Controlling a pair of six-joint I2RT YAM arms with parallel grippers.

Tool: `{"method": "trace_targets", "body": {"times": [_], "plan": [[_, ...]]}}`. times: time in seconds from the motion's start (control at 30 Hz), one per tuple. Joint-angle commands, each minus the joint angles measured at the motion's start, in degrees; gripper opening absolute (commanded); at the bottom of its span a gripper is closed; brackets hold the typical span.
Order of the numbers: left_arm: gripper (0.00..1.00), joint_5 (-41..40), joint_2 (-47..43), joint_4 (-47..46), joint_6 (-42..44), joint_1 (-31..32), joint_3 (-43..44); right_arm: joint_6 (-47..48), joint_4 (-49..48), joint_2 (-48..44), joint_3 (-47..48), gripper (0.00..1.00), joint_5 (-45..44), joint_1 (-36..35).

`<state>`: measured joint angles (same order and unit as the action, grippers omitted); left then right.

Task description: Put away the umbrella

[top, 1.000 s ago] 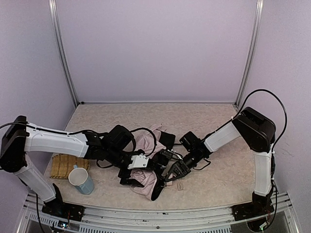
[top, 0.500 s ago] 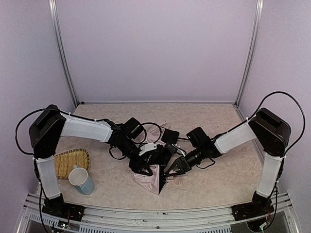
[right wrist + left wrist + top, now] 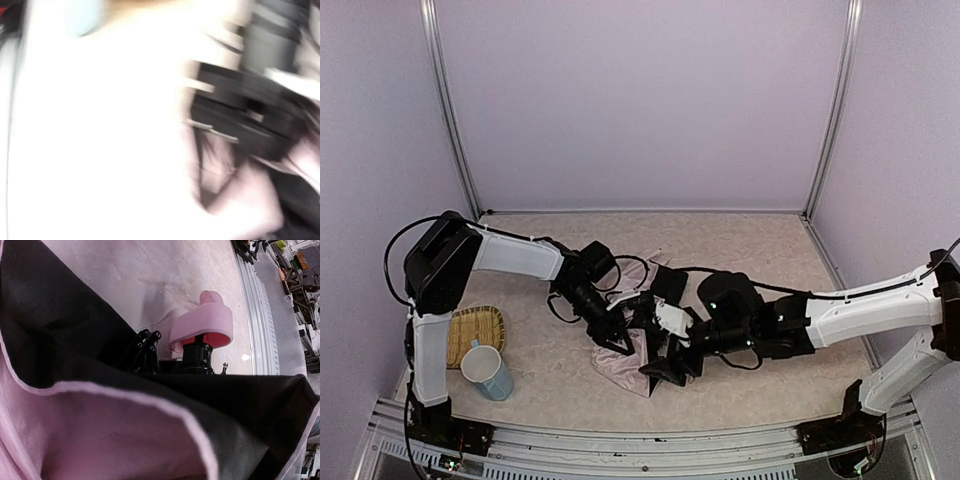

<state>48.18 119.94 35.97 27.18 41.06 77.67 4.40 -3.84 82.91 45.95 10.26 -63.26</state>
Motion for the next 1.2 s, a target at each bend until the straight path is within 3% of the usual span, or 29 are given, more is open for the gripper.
{"method": "trace_targets", "body": {"times": [0.0, 0.13, 0.27, 0.43, 0.53, 0.63, 0.7, 0.77, 0.83, 0.93, 1.1, 1.17], "plan": [[0.47, -0.91, 3.14, 5.05, -1.38, -1.06, 0.53, 21.68, 2.05, 6.36, 2.56, 0.9, -18.68, -8.87], [0.46, 0.1, 3.69, 5.36, -1.75, -1.56, 0.74, 26.27, 5.93, 17.24, 9.61, 0.94, -22.92, -10.46], [0.45, 0.75, 4.13, 5.71, -1.78, -1.93, 1.02, 29.16, 2.81, 23.03, 9.98, 0.97, -29.23, -9.82], [0.43, 2.11, 4.83, 6.42, -1.4, -2.59, 1.32, 24.54, 5.68, 26.59, 11.93, 0.91, -31.54, -7.36], [0.43, 2.52, 5.25, 7.03, -0.84, -2.71, 1.8, 22.0, 7.73, 27.16, 11.88, 0.77, -29.93, -6.35], [0.43, 3.27, 5.77, 8.13, 0.29, -2.93, 2.38, 19.29, 9.76, 27.63, 12.55, 0.46, -27.96, -5.24], [0.46, 4.58, 6.0, 8.78, 1.64, -3.44, 2.55, 17.68, 10.76, 26.84, 12.67, 0.36, -26.1, -4.39], [0.54, 5.93, 4.92, 8.45, 2.24, -4.0, 2.62, 16.24, 11.54, 25.78, 12.42, 0.31, -22.85, -3.29], [0.65, 8.12, 1.51, 2.24, 0.75, -4.93, 1.35, 14.66, 12.77, 25.06, 12.38, 0.26, -18.83, -2.05], [0.75, 8.69, -7.26, -15.85, -7.02, -6.96, -4.84, 12.69, 15.01, 24.67, 12.64, 0.17, -13.66, -0.88], [0.81, 5.9, -24.25, -50.69, -19.09, -11.49, -24.35, 8.5, 19.81, 24.39, 14.97, 0.11, -1.49, 1.44], [0.8, 3.8, -30.3, -58.01, -18.54, -11.95, -30.49, 6.79, 22.37, 24.41, 16.61, 0.09, 4.55, 2.7]]}}
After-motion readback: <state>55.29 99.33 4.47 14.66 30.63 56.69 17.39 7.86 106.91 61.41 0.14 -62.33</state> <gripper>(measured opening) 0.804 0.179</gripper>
